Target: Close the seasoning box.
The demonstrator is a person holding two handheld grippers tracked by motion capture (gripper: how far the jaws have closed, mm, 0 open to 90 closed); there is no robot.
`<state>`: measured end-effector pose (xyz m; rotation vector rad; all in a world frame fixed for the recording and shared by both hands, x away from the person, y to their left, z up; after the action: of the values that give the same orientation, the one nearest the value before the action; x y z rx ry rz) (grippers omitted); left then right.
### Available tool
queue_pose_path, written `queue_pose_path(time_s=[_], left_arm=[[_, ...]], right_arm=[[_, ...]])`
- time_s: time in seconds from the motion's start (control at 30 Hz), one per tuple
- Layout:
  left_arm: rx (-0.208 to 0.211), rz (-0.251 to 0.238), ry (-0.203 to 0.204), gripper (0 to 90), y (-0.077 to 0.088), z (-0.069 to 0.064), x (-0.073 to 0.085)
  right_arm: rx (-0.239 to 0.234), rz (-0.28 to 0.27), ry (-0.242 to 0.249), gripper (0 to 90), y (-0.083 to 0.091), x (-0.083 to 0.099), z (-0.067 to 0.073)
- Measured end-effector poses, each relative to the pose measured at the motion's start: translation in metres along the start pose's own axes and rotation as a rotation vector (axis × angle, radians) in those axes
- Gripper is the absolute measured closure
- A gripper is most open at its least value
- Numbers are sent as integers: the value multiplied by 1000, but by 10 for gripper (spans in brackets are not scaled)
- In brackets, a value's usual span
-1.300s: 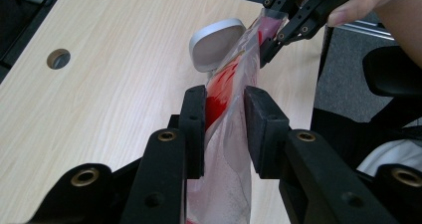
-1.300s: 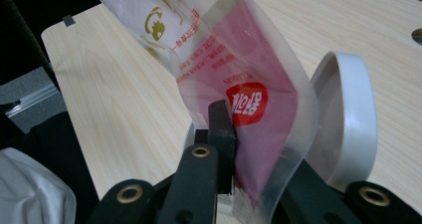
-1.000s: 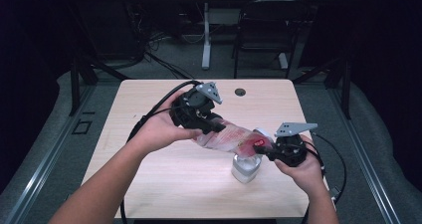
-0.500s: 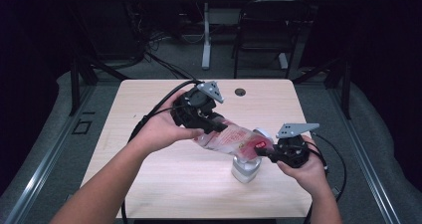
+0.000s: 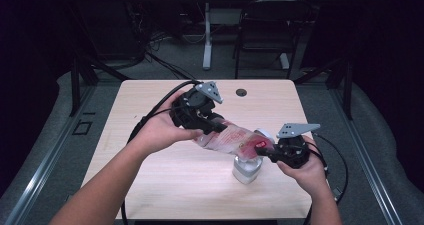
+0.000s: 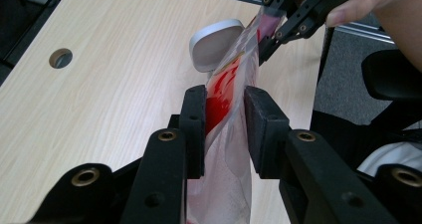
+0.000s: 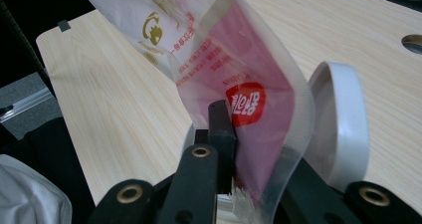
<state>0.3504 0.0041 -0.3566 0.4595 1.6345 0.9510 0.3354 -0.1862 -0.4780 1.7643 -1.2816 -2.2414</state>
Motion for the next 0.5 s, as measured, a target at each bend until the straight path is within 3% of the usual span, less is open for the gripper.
queue_pose_path(time_s=[0.5], left_arm=[[-5, 7, 9, 719, 0, 4, 6]], right_arm=[[-9, 6, 10, 877, -1, -1, 2]])
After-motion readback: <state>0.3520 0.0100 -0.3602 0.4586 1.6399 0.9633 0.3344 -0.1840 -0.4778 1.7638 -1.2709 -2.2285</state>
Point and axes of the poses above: each handheld gripper's, and its own axes: y roughly backward along the jaws, x roughly out of its underside, z roughly to its left, the point moved 7 cm from there along -y, roughly forward along the jaws, and after that the axes turned 6 degrees about y, right-handed, at the moved point
